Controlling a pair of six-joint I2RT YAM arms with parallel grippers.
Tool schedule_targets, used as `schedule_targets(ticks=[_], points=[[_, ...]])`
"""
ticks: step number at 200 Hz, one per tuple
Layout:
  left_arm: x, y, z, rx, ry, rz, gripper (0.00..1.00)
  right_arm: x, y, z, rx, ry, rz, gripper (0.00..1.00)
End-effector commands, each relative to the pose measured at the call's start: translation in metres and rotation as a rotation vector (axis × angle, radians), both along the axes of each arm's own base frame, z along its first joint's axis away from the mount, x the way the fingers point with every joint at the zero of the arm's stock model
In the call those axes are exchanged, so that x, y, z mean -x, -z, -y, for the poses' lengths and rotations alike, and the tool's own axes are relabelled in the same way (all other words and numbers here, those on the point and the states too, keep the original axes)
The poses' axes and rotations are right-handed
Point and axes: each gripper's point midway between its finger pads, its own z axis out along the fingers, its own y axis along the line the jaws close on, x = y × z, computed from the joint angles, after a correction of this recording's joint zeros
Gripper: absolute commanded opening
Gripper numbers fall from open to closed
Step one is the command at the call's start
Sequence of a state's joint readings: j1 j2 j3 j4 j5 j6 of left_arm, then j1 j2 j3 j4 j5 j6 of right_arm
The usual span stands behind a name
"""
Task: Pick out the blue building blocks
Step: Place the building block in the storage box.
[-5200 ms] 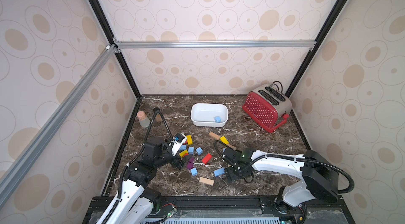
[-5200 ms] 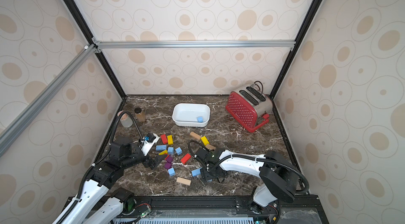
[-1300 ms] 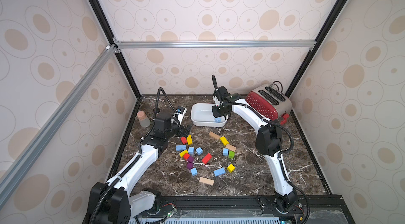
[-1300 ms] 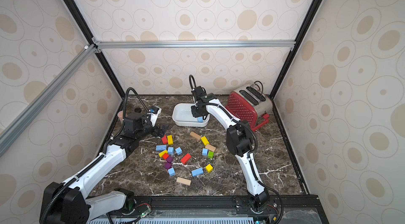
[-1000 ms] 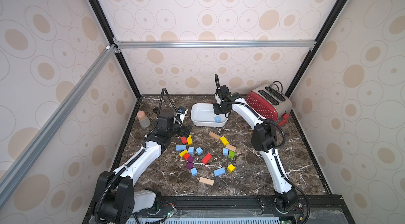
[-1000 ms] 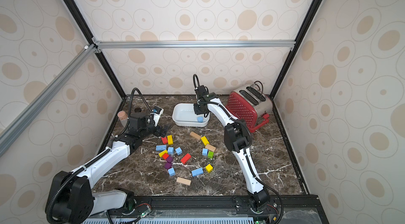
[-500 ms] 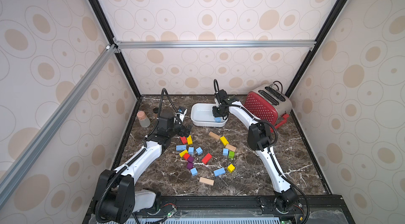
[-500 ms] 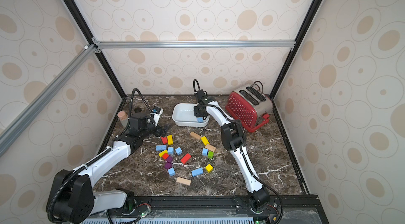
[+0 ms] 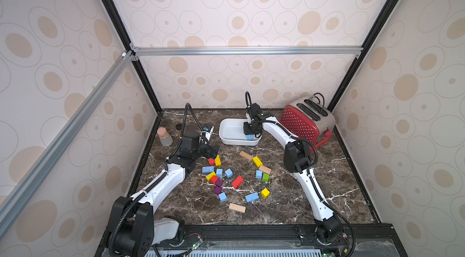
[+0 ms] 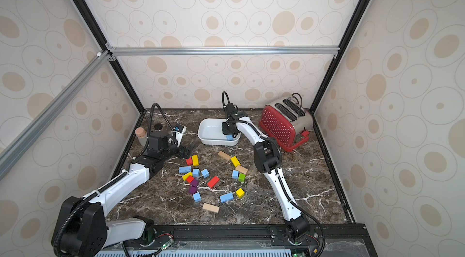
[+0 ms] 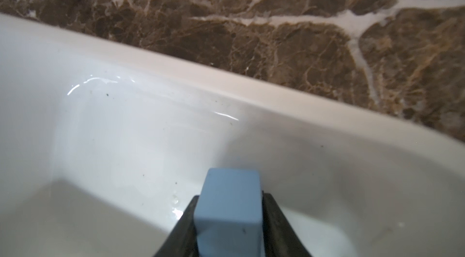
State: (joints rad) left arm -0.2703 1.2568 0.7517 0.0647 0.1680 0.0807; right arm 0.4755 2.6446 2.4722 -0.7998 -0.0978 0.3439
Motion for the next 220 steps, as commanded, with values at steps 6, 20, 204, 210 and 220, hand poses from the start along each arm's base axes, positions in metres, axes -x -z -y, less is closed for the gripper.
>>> schedule_targets(ticks=[6, 20, 204, 210, 220], points=[[0.002, -0.009, -0.006, 0.005, -0.033, 0.017, 0.99, -0.004, -0.002, -0.003, -0.037, 0.0, -0.003, 0.47], [0.002, -0.009, -0.008, 0.0, -0.038, 0.013, 0.99, -0.003, -0.004, -0.004, -0.043, -0.003, -0.003, 0.51], [0.012, -0.069, -0.016, 0.035, -0.071, 0.113, 0.99, 0.018, -0.118, -0.009, -0.116, -0.138, 0.154, 0.97], [0.014, -0.073, -0.016, 0.04, -0.074, 0.117, 0.99, 0.021, -0.124, -0.009, -0.112, -0.148, 0.164, 1.0], [0.018, -0.079, -0.017, 0.043, -0.076, 0.126, 0.99, 0.025, -0.135, -0.006, -0.108, -0.154, 0.181, 1.0]])
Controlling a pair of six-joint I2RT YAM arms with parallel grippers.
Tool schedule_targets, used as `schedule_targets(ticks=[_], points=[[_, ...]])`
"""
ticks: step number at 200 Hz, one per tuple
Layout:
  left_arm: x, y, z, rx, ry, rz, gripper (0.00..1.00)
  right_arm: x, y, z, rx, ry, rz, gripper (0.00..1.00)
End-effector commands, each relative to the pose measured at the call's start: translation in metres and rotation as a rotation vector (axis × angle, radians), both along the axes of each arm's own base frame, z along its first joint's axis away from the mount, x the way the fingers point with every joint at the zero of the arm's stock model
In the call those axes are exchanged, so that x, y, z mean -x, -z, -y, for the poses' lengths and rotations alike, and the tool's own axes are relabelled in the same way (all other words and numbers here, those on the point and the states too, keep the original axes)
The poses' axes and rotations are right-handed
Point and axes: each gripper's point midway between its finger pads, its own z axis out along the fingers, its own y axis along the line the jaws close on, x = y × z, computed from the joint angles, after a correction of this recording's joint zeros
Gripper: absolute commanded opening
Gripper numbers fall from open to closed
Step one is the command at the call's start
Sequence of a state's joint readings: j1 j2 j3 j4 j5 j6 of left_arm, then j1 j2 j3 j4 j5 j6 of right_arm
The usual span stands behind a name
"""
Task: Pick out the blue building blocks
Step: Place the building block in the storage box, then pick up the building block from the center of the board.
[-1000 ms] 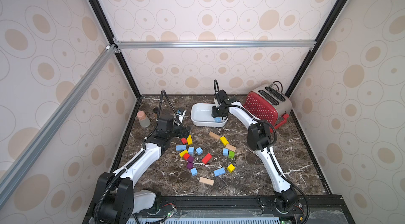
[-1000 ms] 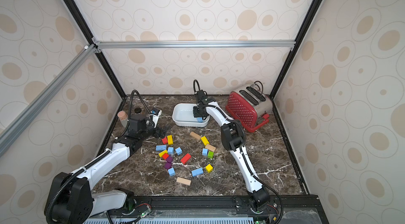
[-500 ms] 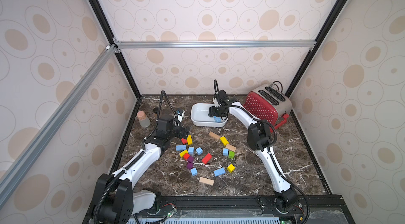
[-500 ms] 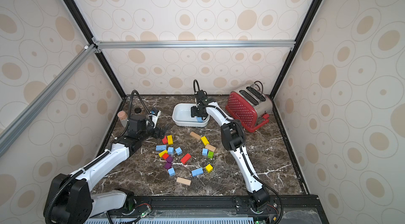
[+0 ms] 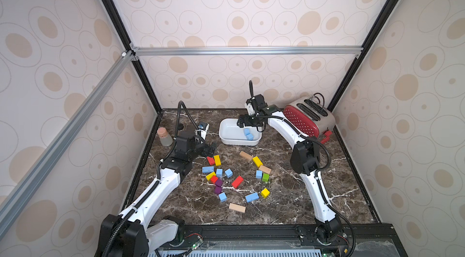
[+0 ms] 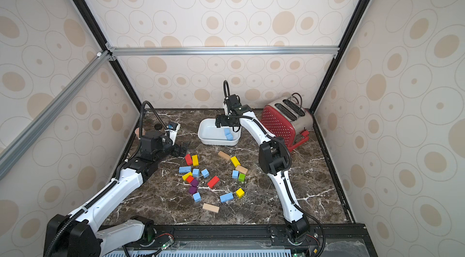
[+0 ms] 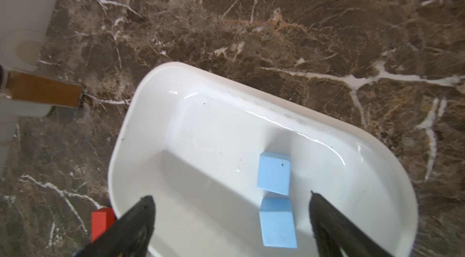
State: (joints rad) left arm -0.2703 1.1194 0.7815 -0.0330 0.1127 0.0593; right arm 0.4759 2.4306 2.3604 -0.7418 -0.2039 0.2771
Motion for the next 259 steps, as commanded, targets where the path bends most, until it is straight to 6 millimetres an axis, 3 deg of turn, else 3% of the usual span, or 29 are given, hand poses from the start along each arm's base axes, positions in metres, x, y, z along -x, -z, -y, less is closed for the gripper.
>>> schedule_targets(ticks=[1, 29, 59, 136, 166, 196, 259], points=[[0.004, -0.036, -0.003, 0.031, -0.017, 0.06, 0.99, 0.013, -0.041, 0.009, 0.016, -0.036, 0.059, 1.0], [0.016, -0.047, -0.005, 0.003, 0.002, 0.068, 1.0, 0.029, -0.066, 0.02, 0.036, -0.053, 0.098, 1.0], [0.035, -0.051, 0.008, -0.042, 0.122, 0.065, 0.99, 0.046, -0.096, 0.032, 0.063, -0.068, 0.143, 1.0], [0.071, -0.057, 0.048, -0.022, 0.314, 0.077, 0.99, 0.12, -0.137, 0.058, 0.125, -0.082, 0.181, 1.0], [0.086, -0.062, 0.054, -0.005, 0.351, 0.098, 0.99, 0.155, -0.134, 0.066, 0.147, -0.073, 0.17, 1.0], [0.106, -0.061, 0.06, 0.009, 0.407, 0.101, 0.99, 0.187, -0.118, 0.076, 0.177, -0.058, 0.13, 1.0], [0.131, -0.037, 0.071, 0.039, 0.472, 0.042, 0.99, 0.241, -0.086, 0.1, 0.252, -0.041, 0.022, 0.99]])
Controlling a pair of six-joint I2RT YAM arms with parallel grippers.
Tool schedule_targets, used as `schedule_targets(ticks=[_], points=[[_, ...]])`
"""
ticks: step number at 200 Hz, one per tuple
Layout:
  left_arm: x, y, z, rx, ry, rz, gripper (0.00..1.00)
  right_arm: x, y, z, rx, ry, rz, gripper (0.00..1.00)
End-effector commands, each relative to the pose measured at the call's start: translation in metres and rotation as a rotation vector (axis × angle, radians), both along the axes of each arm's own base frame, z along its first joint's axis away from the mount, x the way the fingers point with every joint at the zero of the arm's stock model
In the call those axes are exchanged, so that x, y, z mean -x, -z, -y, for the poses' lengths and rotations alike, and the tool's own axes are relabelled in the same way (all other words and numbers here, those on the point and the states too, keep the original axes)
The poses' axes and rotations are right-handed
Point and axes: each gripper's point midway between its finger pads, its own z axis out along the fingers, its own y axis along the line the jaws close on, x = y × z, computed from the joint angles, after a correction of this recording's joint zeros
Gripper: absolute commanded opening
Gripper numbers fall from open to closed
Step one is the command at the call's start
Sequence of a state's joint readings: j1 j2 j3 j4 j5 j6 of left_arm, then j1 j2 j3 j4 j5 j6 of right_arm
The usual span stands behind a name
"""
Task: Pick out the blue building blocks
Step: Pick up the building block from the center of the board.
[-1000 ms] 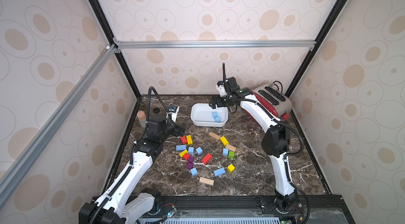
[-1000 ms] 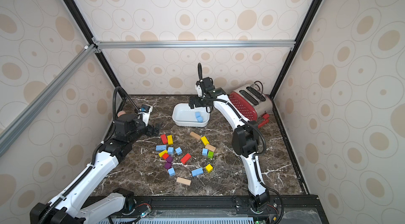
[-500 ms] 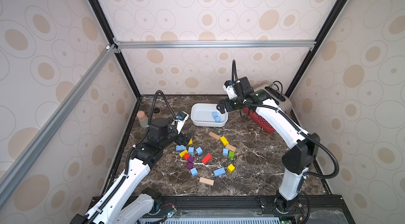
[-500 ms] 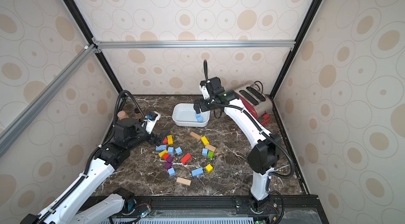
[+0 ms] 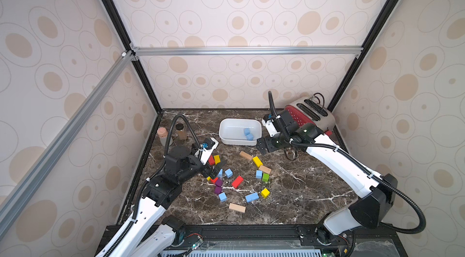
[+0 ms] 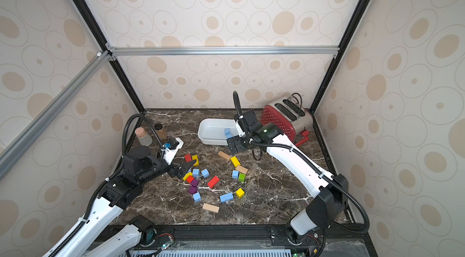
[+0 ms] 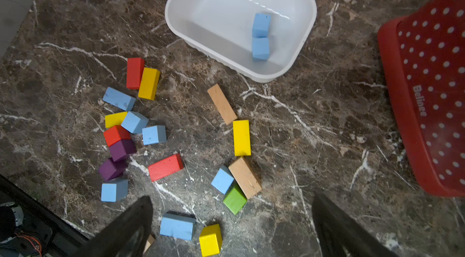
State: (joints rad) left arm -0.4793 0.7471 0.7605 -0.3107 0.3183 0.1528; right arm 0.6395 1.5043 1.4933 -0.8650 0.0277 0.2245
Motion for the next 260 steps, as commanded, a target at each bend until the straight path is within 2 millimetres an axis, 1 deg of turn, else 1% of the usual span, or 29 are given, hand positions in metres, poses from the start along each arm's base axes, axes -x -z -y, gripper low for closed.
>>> schedule_targets(ticks=[1, 43, 95, 127, 161, 183, 214, 230, 260], points=[[0.012, 0.011, 0.006, -0.001, 0.039, -0.038, 0.99, 0.022, 0.009, 0.013, 0.038, 0.032, -0.041, 0.99], [0.02, 0.039, 0.015, -0.05, 0.055, -0.086, 0.99, 0.048, 0.042, 0.022, 0.088, 0.04, -0.15, 0.96], [0.022, 0.064, 0.023, -0.101, 0.078, -0.126, 0.99, 0.065, 0.072, 0.025, 0.106, 0.08, -0.245, 0.91], [0.019, 0.079, 0.024, -0.108, 0.069, -0.15, 0.99, 0.072, 0.091, 0.019, 0.079, 0.098, -0.301, 0.88], [0.02, 0.091, 0.023, -0.097, 0.057, -0.167, 0.99, 0.071, 0.109, 0.013, 0.097, 0.095, -0.343, 0.85], [0.019, 0.097, 0.022, -0.103, 0.042, -0.176, 0.99, 0.068, 0.116, 0.005, 0.092, 0.082, -0.365, 0.83], [0.017, 0.1, 0.02, -0.102, 0.028, -0.175, 0.99, 0.062, 0.124, -0.006, 0.086, 0.07, -0.39, 0.8], [0.017, 0.099, 0.02, -0.087, 0.025, -0.169, 0.99, 0.061, 0.129, -0.01, 0.088, 0.067, -0.409, 0.77], [0.017, 0.102, 0.019, -0.079, 0.014, -0.175, 0.99, 0.059, 0.138, -0.018, 0.087, 0.06, -0.434, 0.75]])
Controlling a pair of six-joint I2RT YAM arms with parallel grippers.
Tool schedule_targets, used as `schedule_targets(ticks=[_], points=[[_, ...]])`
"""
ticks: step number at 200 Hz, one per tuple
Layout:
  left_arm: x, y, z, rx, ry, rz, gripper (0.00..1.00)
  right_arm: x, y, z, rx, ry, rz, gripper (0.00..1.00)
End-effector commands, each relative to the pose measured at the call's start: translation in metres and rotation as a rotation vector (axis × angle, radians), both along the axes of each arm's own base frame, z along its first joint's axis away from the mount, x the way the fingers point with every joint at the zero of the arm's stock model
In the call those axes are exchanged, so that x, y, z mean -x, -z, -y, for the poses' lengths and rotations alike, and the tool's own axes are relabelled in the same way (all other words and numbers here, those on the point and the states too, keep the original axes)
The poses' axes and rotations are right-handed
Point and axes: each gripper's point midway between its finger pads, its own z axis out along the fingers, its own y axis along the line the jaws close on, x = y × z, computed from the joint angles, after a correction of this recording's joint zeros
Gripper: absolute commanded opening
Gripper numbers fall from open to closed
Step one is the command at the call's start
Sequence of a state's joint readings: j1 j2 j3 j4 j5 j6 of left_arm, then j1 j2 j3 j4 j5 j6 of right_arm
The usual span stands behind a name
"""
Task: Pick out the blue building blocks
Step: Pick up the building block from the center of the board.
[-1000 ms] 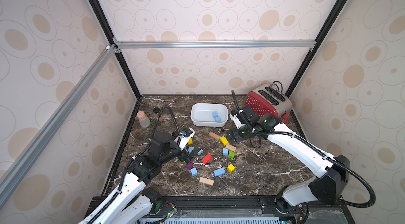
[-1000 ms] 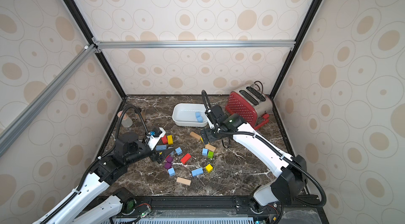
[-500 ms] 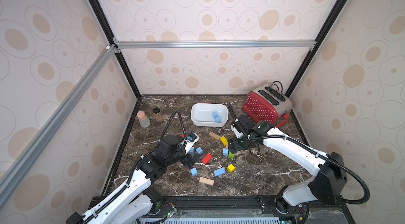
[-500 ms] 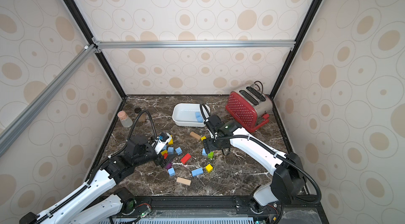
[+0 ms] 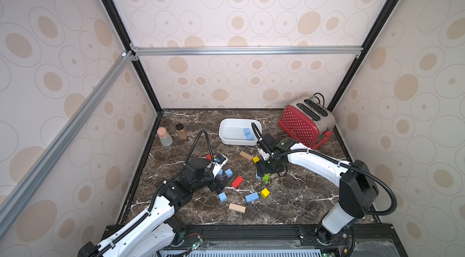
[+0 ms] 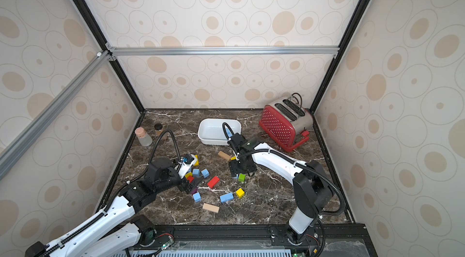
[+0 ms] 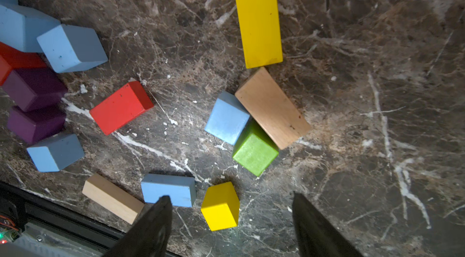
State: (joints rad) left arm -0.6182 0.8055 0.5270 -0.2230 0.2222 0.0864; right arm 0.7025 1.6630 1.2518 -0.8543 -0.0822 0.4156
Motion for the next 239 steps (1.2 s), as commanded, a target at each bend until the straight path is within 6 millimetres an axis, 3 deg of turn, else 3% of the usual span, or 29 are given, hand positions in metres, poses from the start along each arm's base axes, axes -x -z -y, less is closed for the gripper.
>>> schedule_targets(ticks=[1, 134, 239], points=[[-0.001, -0.005, 0.001, 0.022, -0.011, 0.017, 0.99, -0.001, 0.0, -0.012, -0.02, -0.006, -0.016, 0.75], [-0.001, 0.003, 0.001, 0.003, -0.01, 0.003, 0.99, -0.011, 0.029, -0.031, -0.003, 0.007, -0.071, 0.66], [-0.002, 0.004, -0.001, -0.012, -0.02, 0.002, 0.99, -0.009, 0.047, -0.036, -0.001, 0.004, -0.114, 0.66]])
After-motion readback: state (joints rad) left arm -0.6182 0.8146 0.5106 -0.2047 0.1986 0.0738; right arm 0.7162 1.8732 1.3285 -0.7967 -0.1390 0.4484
